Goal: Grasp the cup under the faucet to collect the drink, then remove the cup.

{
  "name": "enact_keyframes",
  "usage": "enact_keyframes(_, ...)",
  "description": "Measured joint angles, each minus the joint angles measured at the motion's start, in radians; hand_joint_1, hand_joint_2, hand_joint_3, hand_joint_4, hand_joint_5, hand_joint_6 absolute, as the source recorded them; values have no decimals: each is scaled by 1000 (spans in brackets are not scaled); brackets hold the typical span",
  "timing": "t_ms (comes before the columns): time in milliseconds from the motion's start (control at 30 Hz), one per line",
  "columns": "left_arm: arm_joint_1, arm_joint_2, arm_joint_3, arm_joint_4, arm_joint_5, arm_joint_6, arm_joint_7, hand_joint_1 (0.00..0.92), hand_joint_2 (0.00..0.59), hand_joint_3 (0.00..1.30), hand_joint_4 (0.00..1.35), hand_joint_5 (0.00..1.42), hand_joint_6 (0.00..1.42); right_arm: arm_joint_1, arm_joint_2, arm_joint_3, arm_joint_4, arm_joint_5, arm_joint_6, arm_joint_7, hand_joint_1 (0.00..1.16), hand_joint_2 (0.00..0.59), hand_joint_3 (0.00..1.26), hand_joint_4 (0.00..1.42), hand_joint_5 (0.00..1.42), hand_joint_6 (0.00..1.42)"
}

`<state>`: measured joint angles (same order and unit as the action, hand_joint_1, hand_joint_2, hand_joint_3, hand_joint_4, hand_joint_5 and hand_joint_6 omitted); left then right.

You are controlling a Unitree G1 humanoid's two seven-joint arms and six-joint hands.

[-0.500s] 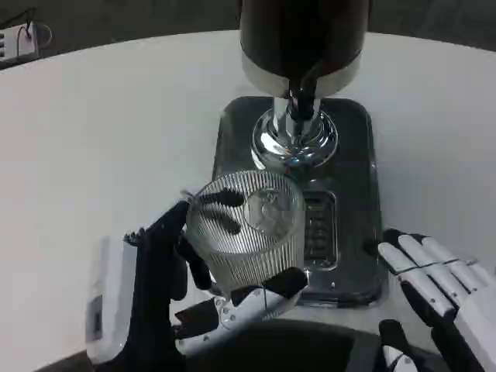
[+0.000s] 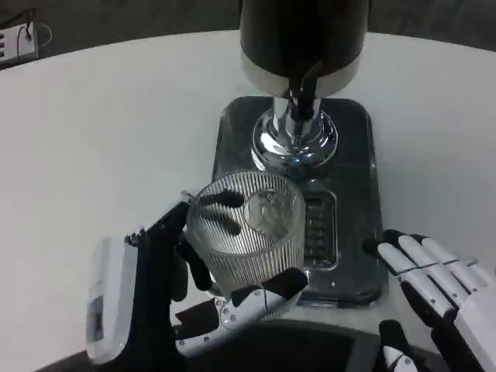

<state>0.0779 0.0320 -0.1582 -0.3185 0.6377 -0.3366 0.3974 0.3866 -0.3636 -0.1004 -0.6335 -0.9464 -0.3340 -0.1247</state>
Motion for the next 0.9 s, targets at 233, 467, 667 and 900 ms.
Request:
enact_keyframes(233,0,0,0,0,0,0,0,803,0,1084,1093,1149,1353,1,0,0,0,0,0,0,81,586,127,87,117,216)
enact_keyframes(467,-15,2,17,17,0,0,0,803,0,1084,1093,1149,1353,4,0,0,0,0,1,0,81,586,127,87,119,216)
enact_keyframes(667,-87,13,45,64,-1,0,1,803,0,1084,1093,1149,1353,14,0,-9,-1,1,2,0,81,586,127,87,119,216)
enact_keyframes(900,-148,32,73,146,-2,0,8,803,0,1084,1093,1149,1353,17,2,-8,-3,0,12,14,81,586,127,87,120,216)
